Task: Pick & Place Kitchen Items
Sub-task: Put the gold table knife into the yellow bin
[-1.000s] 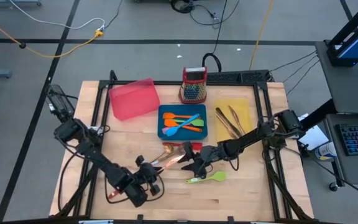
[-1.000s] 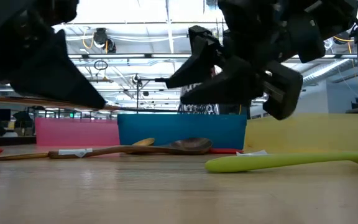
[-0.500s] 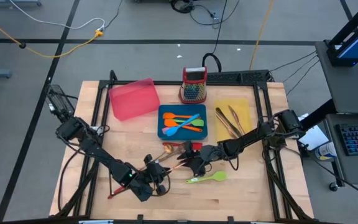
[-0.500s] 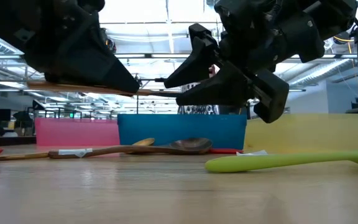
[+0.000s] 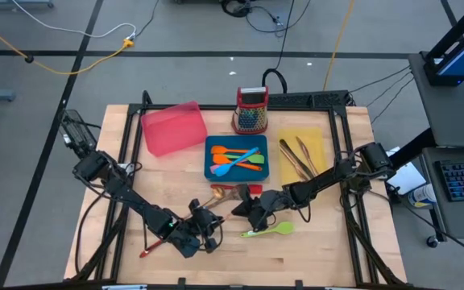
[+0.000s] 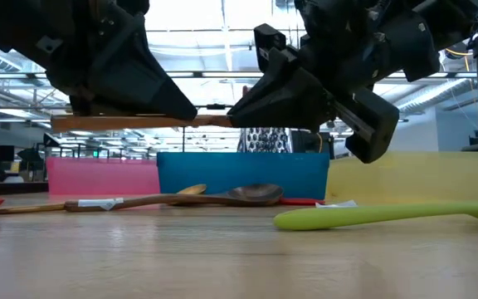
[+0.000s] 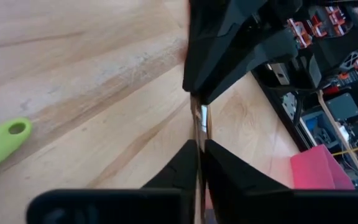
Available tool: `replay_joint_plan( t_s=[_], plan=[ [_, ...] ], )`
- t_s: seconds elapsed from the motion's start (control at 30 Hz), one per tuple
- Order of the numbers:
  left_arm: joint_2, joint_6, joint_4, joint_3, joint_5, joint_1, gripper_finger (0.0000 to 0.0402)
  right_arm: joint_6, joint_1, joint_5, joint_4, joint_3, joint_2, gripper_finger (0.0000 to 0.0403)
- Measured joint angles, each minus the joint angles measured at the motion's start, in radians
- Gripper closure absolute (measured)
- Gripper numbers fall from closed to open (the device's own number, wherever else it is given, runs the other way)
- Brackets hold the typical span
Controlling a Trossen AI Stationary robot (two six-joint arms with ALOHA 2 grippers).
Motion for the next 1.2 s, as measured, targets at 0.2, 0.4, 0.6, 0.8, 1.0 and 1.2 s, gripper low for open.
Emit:
replay_joint_plan(
  t_s=[0.2, 0.4, 0.6, 0.8, 1.0, 1.2],
  plan=[
    [0.000, 0.000, 0.047, 0.000, 0.032, 0.010, 0.0352, -0.063, 0.022, 0.097, -0.002, -0.001, 0.000, 0.0387],
    [0.000, 0.077, 0.149, 0.002, 0.102, 0.029, 0.0351, -0.046, 0.025, 0.133, -0.011, -0.001, 0.001, 0.0399],
    [-0.027, 0.150, 0.177, 0.001, 0.082, 0.038, 0.0351, 0.040, 0.032, 0.123, -0.054, -0.001, 0.001, 0.0401],
    [-0.112, 0.248, 0.160, 0.001, 0.029, 0.031, 0.0351, 0.146, 0.052, 0.200, -0.083, 0.000, -0.042, 0.0402],
    [-0.184, 0.321, 0.108, 0.001, 0.006, 0.027, 0.0350, 0.235, 0.073, 0.306, -0.190, 0.000, -0.150, 0.0402],
    [-0.183, 0.378, 0.101, 0.001, -0.015, 0.027, 0.0350, 0.396, 0.083, 0.454, -0.406, 0.000, -0.275, 0.0402]
  ],
)
